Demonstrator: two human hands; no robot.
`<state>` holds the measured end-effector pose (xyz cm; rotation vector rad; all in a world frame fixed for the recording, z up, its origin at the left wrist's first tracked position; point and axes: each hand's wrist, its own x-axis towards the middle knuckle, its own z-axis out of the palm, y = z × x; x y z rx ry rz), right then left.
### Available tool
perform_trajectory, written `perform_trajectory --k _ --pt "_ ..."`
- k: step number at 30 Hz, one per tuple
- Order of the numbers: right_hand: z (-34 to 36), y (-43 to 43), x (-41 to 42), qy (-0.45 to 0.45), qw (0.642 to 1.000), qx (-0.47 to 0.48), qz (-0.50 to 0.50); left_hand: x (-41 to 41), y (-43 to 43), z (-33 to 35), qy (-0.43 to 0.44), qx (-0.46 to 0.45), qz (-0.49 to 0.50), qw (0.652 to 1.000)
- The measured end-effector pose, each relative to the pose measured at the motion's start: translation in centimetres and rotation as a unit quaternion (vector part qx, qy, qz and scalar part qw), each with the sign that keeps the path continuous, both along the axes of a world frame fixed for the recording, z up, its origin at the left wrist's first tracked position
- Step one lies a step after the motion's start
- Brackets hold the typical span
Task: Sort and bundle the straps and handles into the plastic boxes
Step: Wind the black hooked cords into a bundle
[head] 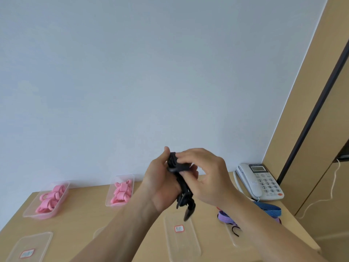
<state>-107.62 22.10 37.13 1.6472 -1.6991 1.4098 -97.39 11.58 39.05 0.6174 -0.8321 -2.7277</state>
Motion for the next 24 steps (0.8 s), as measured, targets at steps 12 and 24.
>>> perform_trajectory --k 12,24 --pt "-2.6 -0.1 1.9 -0.395 0.876 0.256 0.108 -1.7 -2.1 0.2 -0.018 -0.159 0.221 0.962" --pt "0.2 -0.3 -0.7 -0.158 0.939 0.302 -0.039 -1.0 -3.7 -4.0 -0.089 -0.611 0.122 0.777"
